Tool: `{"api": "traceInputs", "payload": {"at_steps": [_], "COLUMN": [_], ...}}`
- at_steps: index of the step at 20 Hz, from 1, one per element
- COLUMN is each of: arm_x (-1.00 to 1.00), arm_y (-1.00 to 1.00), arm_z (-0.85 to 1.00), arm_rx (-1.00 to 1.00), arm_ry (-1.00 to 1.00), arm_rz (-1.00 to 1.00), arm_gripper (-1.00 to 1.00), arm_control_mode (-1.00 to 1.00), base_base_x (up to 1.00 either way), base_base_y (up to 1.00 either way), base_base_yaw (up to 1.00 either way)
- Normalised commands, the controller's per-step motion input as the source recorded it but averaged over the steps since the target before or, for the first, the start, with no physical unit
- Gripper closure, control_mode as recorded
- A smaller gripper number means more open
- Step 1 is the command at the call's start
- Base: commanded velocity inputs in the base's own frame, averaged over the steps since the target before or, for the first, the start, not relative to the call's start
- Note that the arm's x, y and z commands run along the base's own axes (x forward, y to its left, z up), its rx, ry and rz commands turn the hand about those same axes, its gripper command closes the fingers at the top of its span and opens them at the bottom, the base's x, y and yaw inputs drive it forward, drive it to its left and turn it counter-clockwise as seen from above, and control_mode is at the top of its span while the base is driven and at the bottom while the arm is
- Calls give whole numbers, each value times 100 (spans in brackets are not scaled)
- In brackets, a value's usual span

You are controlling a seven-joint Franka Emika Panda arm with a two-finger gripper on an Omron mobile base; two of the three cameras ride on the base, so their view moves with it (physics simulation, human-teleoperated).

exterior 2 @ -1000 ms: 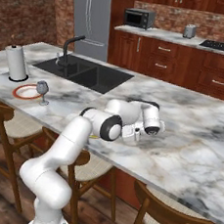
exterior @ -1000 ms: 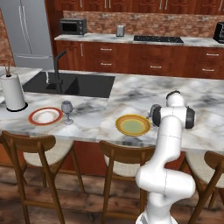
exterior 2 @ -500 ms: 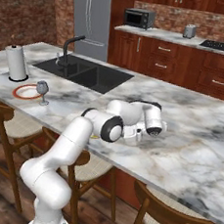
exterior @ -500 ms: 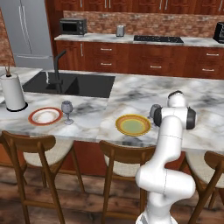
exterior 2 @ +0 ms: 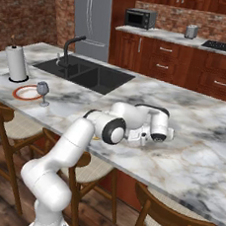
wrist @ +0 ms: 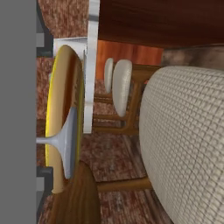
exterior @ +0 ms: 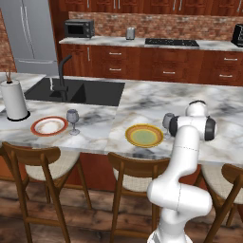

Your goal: Retrieve the wine glasses from the counter and place one next to each plate.

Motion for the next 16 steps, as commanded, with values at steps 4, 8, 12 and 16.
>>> {"api": "traceInputs", "payload": {"at_steps": [4,8,12,16], "arm_x": [-29,-63,-74,-75], "arm_y": [-10,-1,0,0], "arm_z": [4,10,18,41], "arm_rx": [0,0,0,0], "arm_ry": [-11,-20,-22,-25], "arm_rz": [-16,-14,-15,-16], "arm_gripper": [-100,-100,-100,-100], "arm_control_mode": [-100,-100,-100,-100], "base_base_x": [0,0,0,0], "base_base_y": [0,0,0,0], "base_base_yaw": [0,0,0,0]}}
